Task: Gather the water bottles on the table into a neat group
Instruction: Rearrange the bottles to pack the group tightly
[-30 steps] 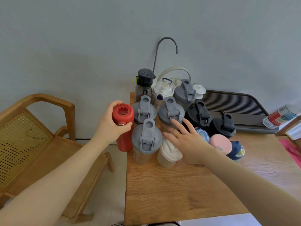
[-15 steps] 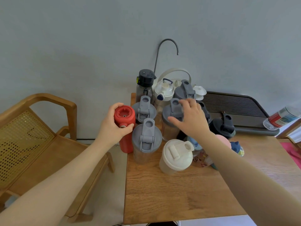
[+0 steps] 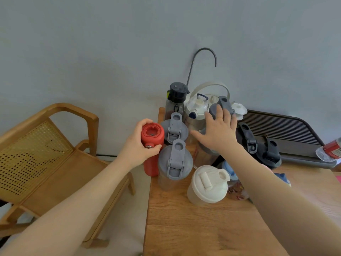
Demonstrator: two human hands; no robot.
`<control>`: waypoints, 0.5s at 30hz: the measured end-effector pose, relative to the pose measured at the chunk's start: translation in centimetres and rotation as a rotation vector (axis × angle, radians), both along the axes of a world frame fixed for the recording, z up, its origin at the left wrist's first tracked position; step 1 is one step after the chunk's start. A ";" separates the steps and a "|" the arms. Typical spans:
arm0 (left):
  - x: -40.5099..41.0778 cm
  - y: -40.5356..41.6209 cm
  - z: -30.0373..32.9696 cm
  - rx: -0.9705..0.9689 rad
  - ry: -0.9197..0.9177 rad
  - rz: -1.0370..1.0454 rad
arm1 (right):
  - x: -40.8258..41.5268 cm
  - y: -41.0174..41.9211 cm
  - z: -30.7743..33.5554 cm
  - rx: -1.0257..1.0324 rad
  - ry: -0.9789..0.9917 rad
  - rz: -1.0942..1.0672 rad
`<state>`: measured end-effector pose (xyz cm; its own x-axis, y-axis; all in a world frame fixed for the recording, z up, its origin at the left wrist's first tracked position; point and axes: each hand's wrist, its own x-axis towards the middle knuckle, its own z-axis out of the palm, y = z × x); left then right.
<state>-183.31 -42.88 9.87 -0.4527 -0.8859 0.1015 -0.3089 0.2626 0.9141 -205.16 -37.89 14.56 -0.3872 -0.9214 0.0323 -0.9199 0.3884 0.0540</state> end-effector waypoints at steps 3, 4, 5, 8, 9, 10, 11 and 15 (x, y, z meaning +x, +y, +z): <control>0.1 -0.2 0.8 -0.010 -0.102 -0.062 | 2.8 -2.8 1.0 -0.095 -0.262 0.221; 0.2 -0.3 1.0 -0.016 -0.132 -0.070 | 3.7 -3.6 0.9 -0.006 -0.334 0.262; 0.4 -0.3 1.2 -0.025 -0.157 -0.072 | 4.5 -4.4 0.6 0.096 -0.358 0.275; 1.0 -0.4 1.4 -0.030 -0.186 -0.058 | 5.5 -6.0 -0.4 0.234 -0.339 0.219; 1.1 -0.4 1.4 -0.028 -0.182 -0.054 | 5.6 -6.3 -0.5 0.235 -0.346 0.203; 1.1 -0.3 1.4 -0.026 -0.177 -0.045 | 5.6 -6.5 -0.5 0.239 -0.356 0.191; 1.2 -0.3 1.4 -0.024 -0.170 -0.029 | 5.6 -6.5 -0.5 0.245 -0.364 0.179; 0.8 -0.2 1.4 -0.038 -0.155 0.029 | 4.5 -5.8 -0.5 0.270 -0.346 0.136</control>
